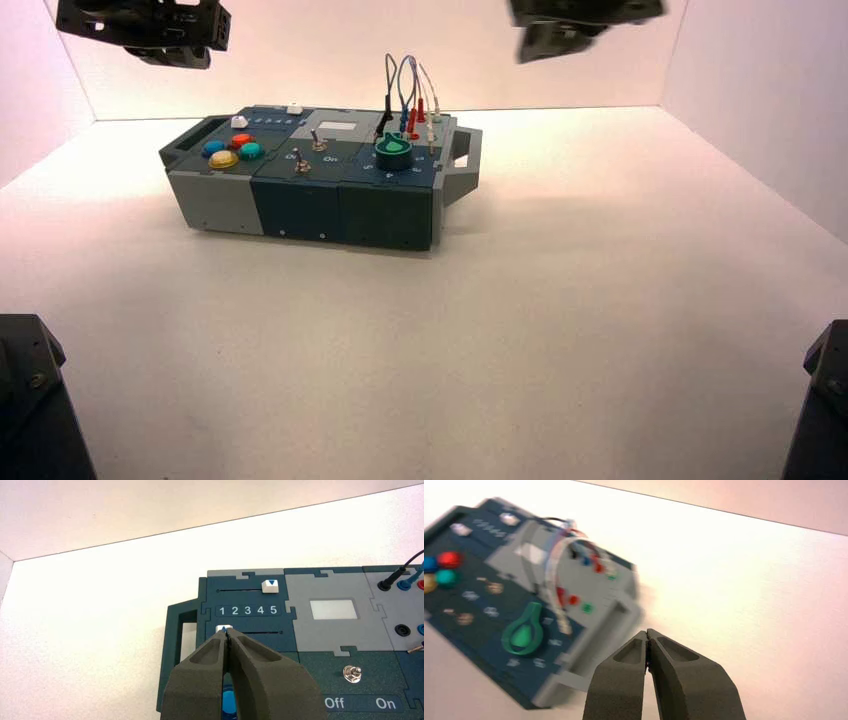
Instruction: Move the right gripper to the left.
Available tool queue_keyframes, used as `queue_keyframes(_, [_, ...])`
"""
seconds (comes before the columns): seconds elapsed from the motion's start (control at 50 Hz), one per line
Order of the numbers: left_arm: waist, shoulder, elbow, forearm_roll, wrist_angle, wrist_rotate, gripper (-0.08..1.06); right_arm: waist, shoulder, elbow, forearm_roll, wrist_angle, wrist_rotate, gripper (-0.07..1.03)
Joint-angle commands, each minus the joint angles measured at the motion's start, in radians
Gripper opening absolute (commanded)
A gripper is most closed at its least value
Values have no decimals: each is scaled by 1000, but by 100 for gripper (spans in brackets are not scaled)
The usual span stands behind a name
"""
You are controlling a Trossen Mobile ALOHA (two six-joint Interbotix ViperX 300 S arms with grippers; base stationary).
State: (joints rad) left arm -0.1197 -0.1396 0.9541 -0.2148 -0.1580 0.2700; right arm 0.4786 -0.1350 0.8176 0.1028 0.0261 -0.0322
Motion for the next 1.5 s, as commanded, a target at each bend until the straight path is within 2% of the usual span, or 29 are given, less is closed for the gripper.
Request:
queue_keyframes(0.02, [-3,-5,-14,0,-12,2,-3,63,37,-83,25,-3,3,-2])
queue_keyframes(0.24, [-3,5,-15,0,-14,2,-3,164,144,-187,48,3,3,-2])
queue_keyframes(0.54, [-3,8,-15,0,-14,2,-3,295,272,-359,48,51,5,-2])
queue_keyframes(0.84, [-2,11,-15,0,-14,0,-3,379,351,-508,48,114,0,-2])
queue_keyframes(1.02, [-3,11,-17,0,-14,2,-3,400,373,-548,41,132,-2,-2])
queue_keyframes(1.28, [-3,11,-17,0,-14,2,-3,399,373,-555,40,137,-3,-2])
queue_keyframes(1.5, [31,14,-14,0,-14,0,-3,400,371,-558,40,138,-3,-2])
